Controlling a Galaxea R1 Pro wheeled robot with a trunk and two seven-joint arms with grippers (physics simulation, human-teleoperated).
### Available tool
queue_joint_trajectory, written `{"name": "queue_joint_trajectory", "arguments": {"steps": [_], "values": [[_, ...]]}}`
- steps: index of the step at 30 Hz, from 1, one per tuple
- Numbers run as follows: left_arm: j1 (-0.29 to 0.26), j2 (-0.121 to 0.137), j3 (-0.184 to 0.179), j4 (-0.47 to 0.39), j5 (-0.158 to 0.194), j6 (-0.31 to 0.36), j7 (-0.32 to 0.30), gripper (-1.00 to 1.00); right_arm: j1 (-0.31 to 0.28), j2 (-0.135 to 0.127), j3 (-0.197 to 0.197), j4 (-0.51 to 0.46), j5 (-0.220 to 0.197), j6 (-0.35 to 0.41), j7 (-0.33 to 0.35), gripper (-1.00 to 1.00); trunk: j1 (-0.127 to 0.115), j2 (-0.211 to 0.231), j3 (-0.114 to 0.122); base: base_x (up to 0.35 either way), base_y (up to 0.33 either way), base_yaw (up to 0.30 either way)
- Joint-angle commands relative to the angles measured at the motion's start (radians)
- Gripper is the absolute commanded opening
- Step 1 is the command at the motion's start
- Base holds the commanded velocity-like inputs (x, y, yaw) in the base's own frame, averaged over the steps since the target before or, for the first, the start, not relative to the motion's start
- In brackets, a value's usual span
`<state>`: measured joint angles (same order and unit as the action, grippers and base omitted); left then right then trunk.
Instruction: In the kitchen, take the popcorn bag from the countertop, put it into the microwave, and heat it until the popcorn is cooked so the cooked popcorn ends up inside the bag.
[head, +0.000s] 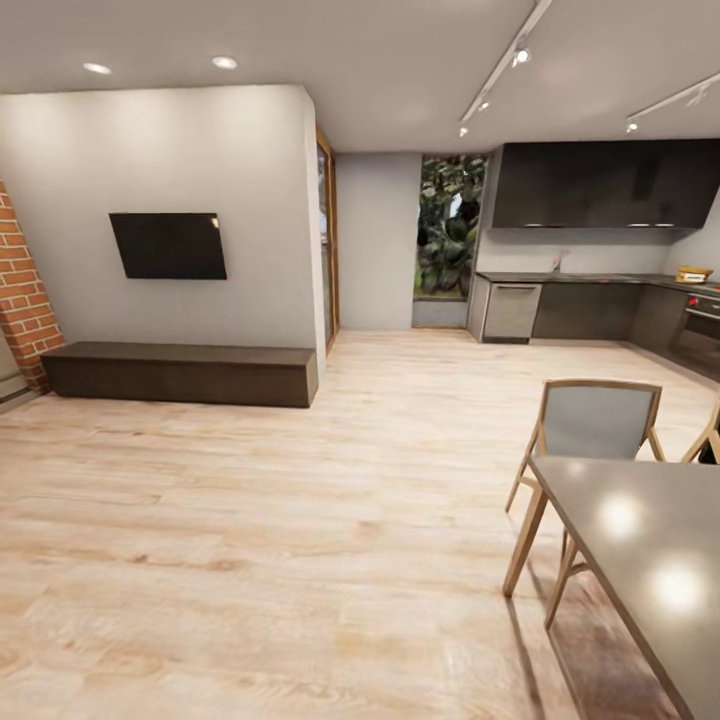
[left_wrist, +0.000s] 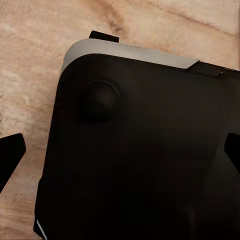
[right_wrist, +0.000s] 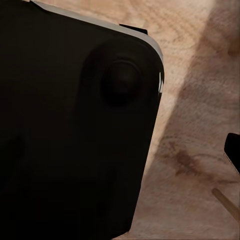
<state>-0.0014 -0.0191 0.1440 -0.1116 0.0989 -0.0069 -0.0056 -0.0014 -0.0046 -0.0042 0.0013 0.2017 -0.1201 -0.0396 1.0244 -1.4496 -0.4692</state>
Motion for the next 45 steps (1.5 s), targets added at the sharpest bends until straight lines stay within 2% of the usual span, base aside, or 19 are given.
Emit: {"name": "queue_joint_trajectory", "arguments": {"steps": [1, 20, 45], "values": [[0.0, 0.0, 0.002, 0.0, 0.011, -0.001, -0.001, 1.0, 0.0, 0.0, -0.001, 0.0, 0.009, -0.003, -0.004, 1.0, 0.001, 0.0, -0.001, 0.323, 0.091, 0.0], [0.0, 0.001, 0.002, 0.0, 0.012, -0.001, 0.001, 1.0, 0.0, 0.0, -0.002, 0.0, 0.007, -0.003, -0.005, 1.0, 0.001, 0.0, -0.001, 0.323, 0.088, 0.0], [0.0, -0.001, 0.002, 0.0, 0.012, -0.001, 0.002, 1.0, 0.0, 0.0, 0.001, 0.0, 0.008, 0.001, -0.005, 1.0, 0.001, 0.0, -0.001, 0.323, 0.002, 0.0]]}}
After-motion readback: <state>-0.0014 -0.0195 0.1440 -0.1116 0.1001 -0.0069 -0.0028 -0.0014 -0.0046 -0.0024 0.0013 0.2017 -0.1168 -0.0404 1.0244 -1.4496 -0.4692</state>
